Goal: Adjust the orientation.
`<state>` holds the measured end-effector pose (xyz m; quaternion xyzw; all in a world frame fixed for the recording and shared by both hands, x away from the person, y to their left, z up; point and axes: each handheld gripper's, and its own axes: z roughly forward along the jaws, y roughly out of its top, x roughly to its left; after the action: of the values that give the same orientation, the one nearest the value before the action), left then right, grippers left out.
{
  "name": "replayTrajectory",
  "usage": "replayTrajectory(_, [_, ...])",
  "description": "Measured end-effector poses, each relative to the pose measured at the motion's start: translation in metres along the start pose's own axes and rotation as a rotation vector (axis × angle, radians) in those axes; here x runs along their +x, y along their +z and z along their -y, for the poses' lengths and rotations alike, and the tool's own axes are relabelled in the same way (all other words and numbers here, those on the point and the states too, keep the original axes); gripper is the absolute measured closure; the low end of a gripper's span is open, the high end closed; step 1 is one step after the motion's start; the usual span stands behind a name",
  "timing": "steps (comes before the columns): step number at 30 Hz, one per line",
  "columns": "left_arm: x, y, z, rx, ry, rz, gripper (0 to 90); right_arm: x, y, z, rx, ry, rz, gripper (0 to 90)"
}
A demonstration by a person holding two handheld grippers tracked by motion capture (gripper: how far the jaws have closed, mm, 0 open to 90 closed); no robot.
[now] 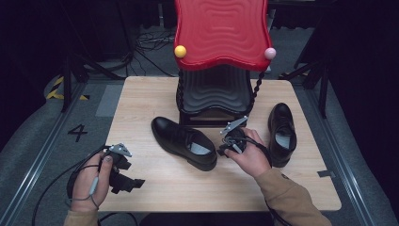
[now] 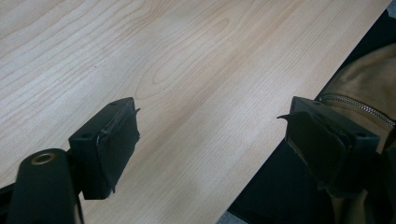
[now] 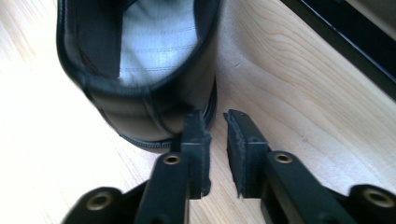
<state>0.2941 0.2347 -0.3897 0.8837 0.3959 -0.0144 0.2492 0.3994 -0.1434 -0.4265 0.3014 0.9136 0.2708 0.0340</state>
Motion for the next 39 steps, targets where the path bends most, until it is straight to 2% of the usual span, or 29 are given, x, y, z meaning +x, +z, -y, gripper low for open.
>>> replayTrajectory(8, [0.0, -0.001, 0.0, -0.001, -0.001, -0.005, 17.8, -0.004, -0.006, 0.003, -0.012, 0.018, 0.007, 74.7])
replayTrajectory(16, [-0.001, -0.001, 0.0, -0.003, 0.0, -0.003, 17.8, -0.004, -0.02, 0.0, -0.035, 0.002, 0.007, 73.1])
replayTrajectory(27, [-0.002, -0.003, 0.0, -0.006, 0.004, -0.003, 17.8, 0.018, -0.049, -0.025, -0.049, -0.117, -0.021, 71.6])
replayTrajectory(34, [-0.002, -0.002, -0.001, -0.006, 0.003, 0.0, 17.8, 0.034, -0.045, -0.043, 0.002, -0.191, -0.039, 69.6])
replayTrajectory(39, [-0.001, -0.004, 0.0, -0.01, 0.001, -0.006, 17.8, 0.041, -0.04, -0.052, 0.03, -0.217, -0.046, 68.1])
